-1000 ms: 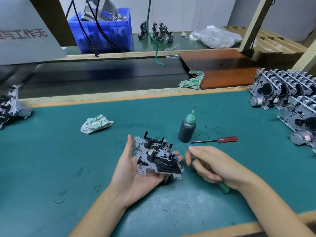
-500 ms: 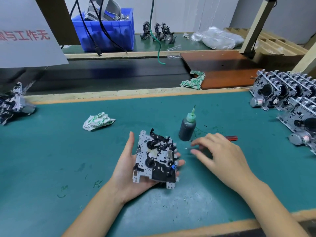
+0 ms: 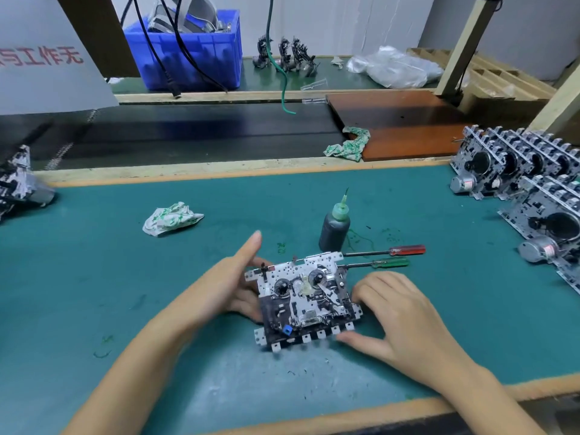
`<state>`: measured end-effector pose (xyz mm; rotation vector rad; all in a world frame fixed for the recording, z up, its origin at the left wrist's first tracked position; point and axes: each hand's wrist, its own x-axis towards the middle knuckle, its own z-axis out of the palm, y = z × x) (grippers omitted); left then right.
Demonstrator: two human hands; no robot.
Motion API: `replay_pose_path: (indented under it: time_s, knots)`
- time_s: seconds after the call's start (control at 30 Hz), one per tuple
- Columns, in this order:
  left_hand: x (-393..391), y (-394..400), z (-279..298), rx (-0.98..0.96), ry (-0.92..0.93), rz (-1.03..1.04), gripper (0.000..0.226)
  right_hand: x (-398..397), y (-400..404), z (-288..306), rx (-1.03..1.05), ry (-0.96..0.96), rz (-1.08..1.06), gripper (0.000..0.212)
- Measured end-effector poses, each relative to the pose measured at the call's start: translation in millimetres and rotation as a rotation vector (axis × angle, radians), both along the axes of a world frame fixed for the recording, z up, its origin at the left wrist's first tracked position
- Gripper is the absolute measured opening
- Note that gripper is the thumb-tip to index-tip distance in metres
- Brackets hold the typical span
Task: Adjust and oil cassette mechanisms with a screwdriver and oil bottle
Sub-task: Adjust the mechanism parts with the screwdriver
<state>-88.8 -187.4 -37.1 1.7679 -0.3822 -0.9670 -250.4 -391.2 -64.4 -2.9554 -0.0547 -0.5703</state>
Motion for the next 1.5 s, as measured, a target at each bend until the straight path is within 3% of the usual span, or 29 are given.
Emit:
replay_pose_path:
  time_s: [0.07,0.13,0.23,0.37,0.47,0.6,0.93,1.1,1.5]
  knots:
    - [-16,15,-7,0.275,-0.551,0.076,0.084,2,4,-2,0.012,-0.017,-0.014,0.049]
    - [-38,24,-9,0.448,-0.840,-0.017,0.083,5,6,-4,-0.014,-0.032,-0.015,0.048]
    - [-57,21,-13,0.482,-0.937,-0.123,0.071,8,8,-5,-0.048,-0.066,-0.008,0.047]
    - [-61,11,-18,0.492,-1.077,-0.014,0.070,6,7,-10,-0.079,-0.115,-0.012,0.046]
    - [-63,6,-28,0.378,-1.205,0.044,0.061,6,6,-12,-0.020,-0.124,0.001,0.046]
    - [-59,5,-30,0.300,-1.275,0.077,0.060,5,6,-11,0.048,-0.131,0.047,0.053]
    - [-55,17,-34,0.054,-1.252,-0.132,0.050,4,10,-13,0.043,-0.167,-0.075,0.057]
    - [-55,17,-33,0.101,-1.272,-0.098,0.044,4,3,-11,-0.002,-0.106,-0.004,0.055]
    - [-51,19,-36,0.105,-1.373,-0.045,0.071,2,5,-13,0.077,-0.138,0.066,0.055]
